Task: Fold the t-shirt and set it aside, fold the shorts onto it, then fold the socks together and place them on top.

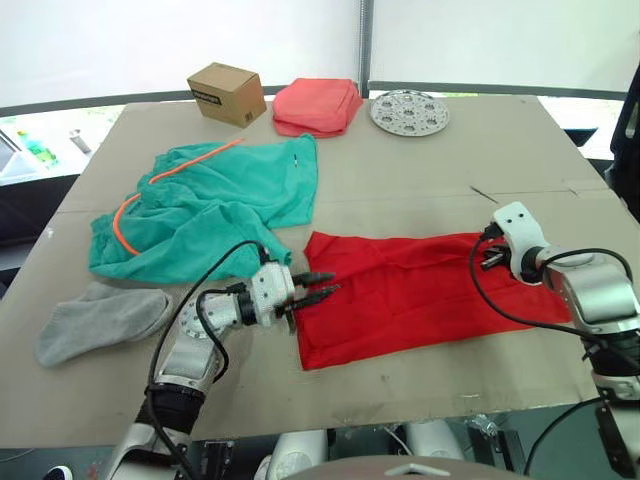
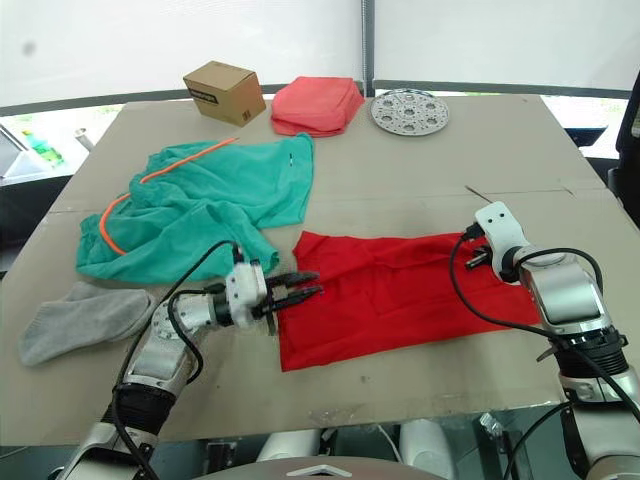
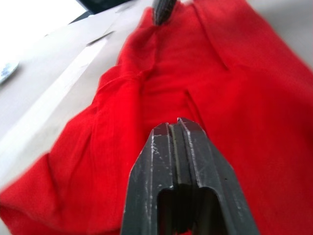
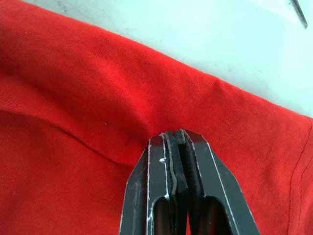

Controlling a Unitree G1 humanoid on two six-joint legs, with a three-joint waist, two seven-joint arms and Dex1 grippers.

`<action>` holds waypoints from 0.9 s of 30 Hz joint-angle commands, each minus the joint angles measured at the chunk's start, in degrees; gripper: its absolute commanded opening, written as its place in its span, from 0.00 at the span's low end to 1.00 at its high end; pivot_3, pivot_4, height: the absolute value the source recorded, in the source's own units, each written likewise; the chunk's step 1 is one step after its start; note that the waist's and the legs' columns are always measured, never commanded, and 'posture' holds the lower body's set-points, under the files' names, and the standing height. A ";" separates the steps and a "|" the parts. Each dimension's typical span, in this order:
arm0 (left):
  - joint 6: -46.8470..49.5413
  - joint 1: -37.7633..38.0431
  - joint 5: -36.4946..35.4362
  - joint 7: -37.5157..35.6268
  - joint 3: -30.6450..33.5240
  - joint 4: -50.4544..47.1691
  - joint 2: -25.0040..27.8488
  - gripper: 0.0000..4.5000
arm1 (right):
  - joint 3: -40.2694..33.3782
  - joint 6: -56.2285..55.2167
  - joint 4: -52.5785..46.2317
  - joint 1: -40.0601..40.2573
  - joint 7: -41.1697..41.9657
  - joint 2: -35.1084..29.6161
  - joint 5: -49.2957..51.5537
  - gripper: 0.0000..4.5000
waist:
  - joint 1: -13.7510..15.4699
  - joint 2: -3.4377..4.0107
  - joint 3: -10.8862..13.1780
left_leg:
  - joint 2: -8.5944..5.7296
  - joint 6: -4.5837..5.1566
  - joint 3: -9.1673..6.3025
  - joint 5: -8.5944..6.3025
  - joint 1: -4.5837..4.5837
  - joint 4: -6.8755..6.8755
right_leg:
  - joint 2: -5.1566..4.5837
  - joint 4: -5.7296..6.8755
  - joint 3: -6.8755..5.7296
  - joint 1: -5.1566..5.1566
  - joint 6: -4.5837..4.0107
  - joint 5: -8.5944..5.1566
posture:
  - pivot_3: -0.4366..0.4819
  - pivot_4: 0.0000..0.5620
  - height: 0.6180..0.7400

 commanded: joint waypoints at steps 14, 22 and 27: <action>36.72 -8.10 -4.88 2.13 -3.10 -4.22 0.96 0.67 | 0.43 -0.16 -0.94 0.41 -0.02 0.51 0.68 0.00 | -0.20 -0.03 -0.01 | -0.04 0.00 0.01 0.00 0.03 0.02 | 0.63 0.03 0.00 0.03 0.25 0.11 | 0.48 0.27 1.00; 29.10 -7.51 -6.19 -5.28 -0.31 -2.69 2.03 0.67 | -1.18 -0.43 -3.79 -0.48 0.79 1.72 2.65 0.00 | -0.06 -0.03 -0.01 | 0.01 -0.01 0.07 0.00 0.06 0.00 | 0.54 0.00 0.05 0.02 0.17 0.08 | 0.48 0.27 1.00; 38.99 -9.87 -12.10 -1.92 2.63 -4.97 -1.59 0.67 | -2.82 1.64 -9.15 -3.80 3.54 2.27 7.35 0.00 | -0.11 0.03 0.06 | 0.01 0.00 0.04 0.00 0.00 0.01 | 0.54 0.01 0.02 -0.02 0.23 0.11 | 0.48 0.27 1.00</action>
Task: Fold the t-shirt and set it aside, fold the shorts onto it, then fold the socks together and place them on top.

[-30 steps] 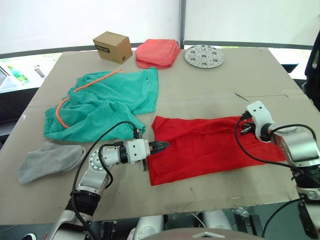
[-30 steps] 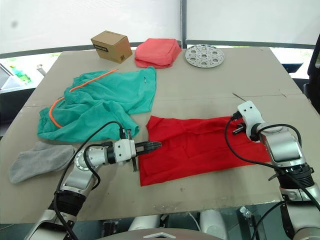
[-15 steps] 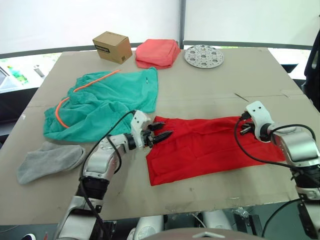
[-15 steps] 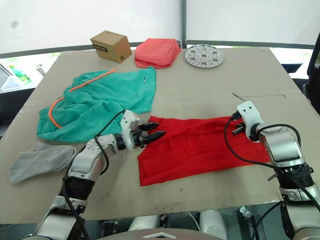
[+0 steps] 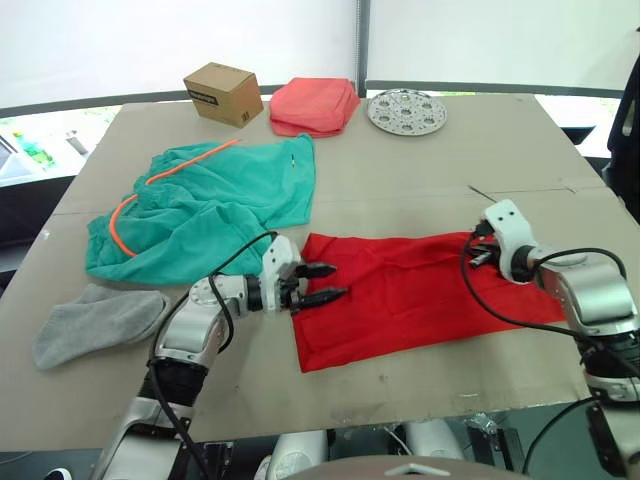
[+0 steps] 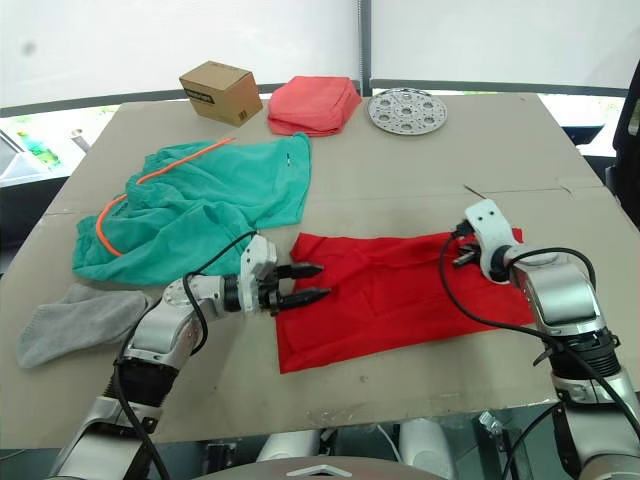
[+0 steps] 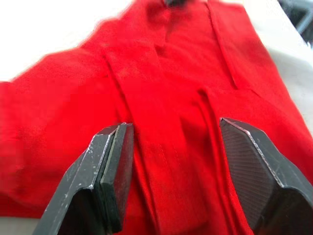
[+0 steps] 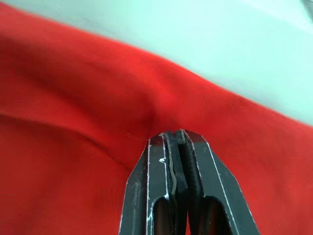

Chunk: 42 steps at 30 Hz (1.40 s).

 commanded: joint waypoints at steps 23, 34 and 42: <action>8.05 -6.23 0.62 5.21 -1.07 0.19 -4.09 0.67 | 0.23 -3.82 -1.18 1.12 -2.52 -4.39 0.59 0.00 | 0.34 -0.04 0.01 | -0.06 0.00 -0.04 0.00 -0.02 0.03 | 0.01 -0.03 -0.01 0.03 -0.01 -0.01 | 0.48 0.27 1.00; -17.81 -18.37 16.00 11.80 -1.55 31.94 -5.26 0.67 | 4.09 -12.37 20.45 -3.51 -11.39 -3.19 -10.13 0.00 | 0.14 -0.09 -0.07 | -0.12 0.00 0.05 0.01 0.07 0.03 | 0.08 0.01 0.01 0.06 0.01 0.00 | 0.48 0.27 1.00; -12.35 -16.88 9.16 4.84 0.94 22.72 -6.08 0.67 | -4.14 -3.47 9.60 -4.99 -6.65 -4.14 -3.59 0.00 | -0.15 -0.04 -0.03 | -0.07 0.00 -0.01 0.01 0.00 0.07 | 0.05 0.05 0.00 0.04 0.02 0.01 | 0.48 0.27 1.00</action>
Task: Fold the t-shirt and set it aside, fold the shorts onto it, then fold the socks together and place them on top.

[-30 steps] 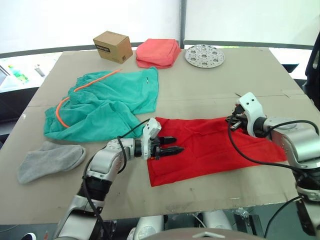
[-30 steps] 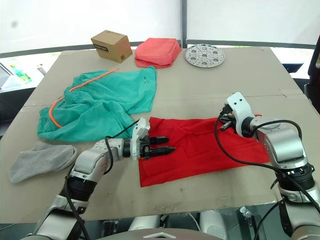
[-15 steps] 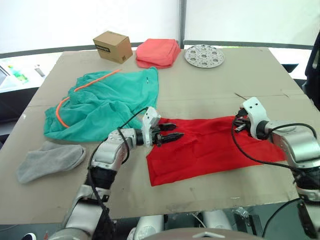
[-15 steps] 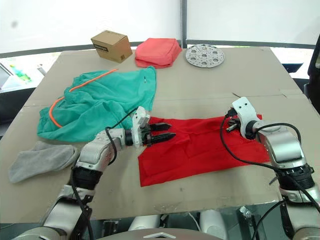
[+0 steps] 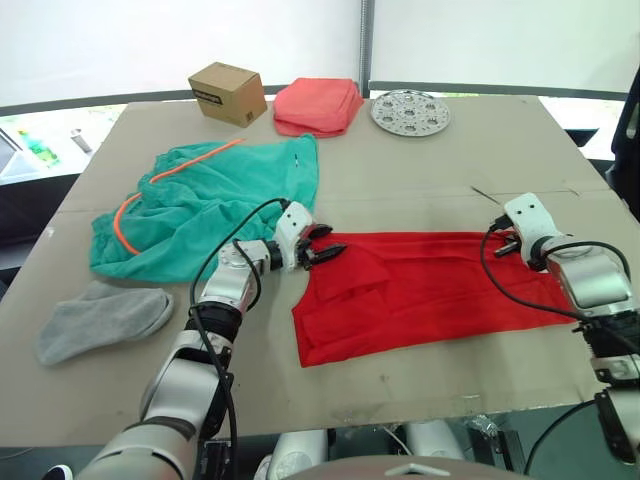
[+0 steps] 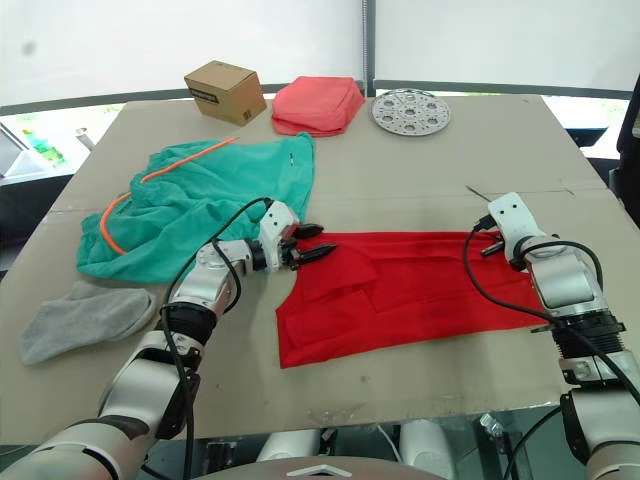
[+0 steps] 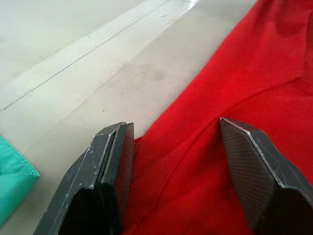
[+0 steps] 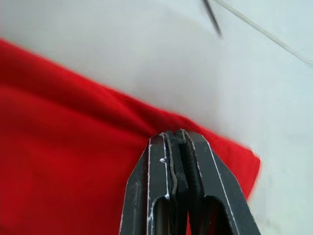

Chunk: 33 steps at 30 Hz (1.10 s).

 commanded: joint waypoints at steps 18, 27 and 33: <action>19.33 11.34 -5.08 2.22 -0.93 -21.98 -3.49 0.67 | -1.94 0.19 5.17 -1.88 -3.51 -1.60 -2.68 0.00 | 0.32 0.09 0.00 | -0.03 0.00 -0.01 0.00 0.04 0.03 | -0.01 -0.01 0.03 0.07 -0.01 0.00 | 0.48 0.27 1.00; 23.90 16.24 -12.28 1.64 3.39 -33.98 -1.98 0.67 | -6.40 -0.71 -6.72 2.09 0.51 -4.28 -0.68 0.00 | -0.53 0.19 0.00 | 0.11 0.00 0.08 0.00 0.12 -0.12 | 0.09 -0.01 0.12 0.00 -0.02 -0.01 | 0.48 0.27 1.00; 34.96 24.64 -18.82 3.28 6.60 -55.45 4.88 0.69 | -19.32 -2.89 -30.81 18.89 15.97 -8.73 12.88 0.23 | 0.49 0.18 0.08 | 0.14 0.00 -0.10 -0.01 -0.05 -0.10 | 0.02 -0.15 -0.05 0.04 0.01 -0.02 | 0.48 0.27 1.00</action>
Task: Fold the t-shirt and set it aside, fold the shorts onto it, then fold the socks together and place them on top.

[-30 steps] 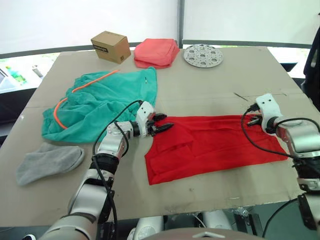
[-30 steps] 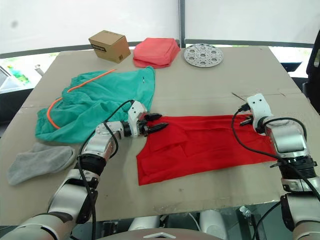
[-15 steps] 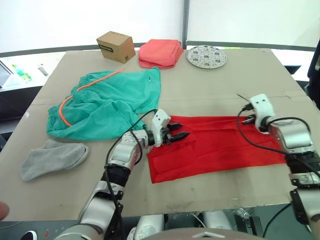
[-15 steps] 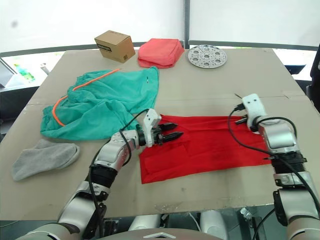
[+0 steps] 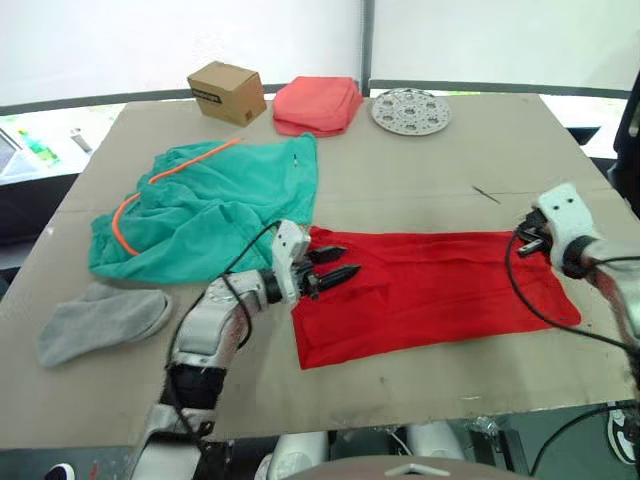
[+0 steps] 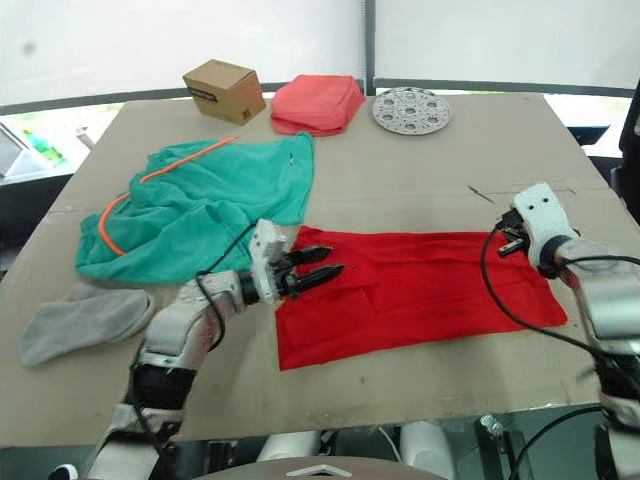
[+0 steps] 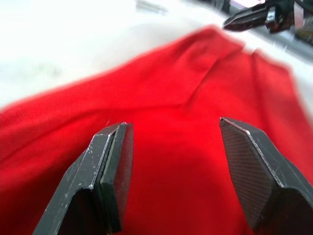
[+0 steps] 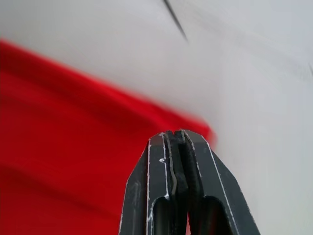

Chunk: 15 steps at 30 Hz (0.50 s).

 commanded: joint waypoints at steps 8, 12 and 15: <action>0.73 19.60 -4.32 -12.78 3.80 -23.10 21.59 0.69 | -16.24 -12.50 -20.07 33.76 27.57 -11.83 11.84 0.62 | 0.33 0.14 0.10 | 0.02 0.00 0.30 0.00 0.14 0.04 | -0.30 -0.10 0.21 0.02 -0.25 -0.16 | 0.48 0.27 1.00; -7.22 24.72 0.55 -15.56 1.66 -21.51 24.11 0.69 | -14.76 -20.61 -17.51 38.65 28.92 -15.18 6.18 0.62 | 0.37 -0.01 0.09 | 0.05 -0.01 0.34 -0.01 0.23 0.04 | -0.59 -0.20 0.15 0.03 -0.05 -0.29 | 0.48 0.27 1.00; -10.93 25.37 2.79 -16.32 0.75 -18.99 24.48 0.69 | -11.18 -20.16 -16.86 37.12 26.33 -16.73 3.01 0.62 | 0.77 -0.05 0.12 | 0.05 -0.01 0.34 -0.01 0.12 0.05 | -0.66 -0.25 0.17 -0.04 -0.17 -0.22 | 0.48 0.27 1.00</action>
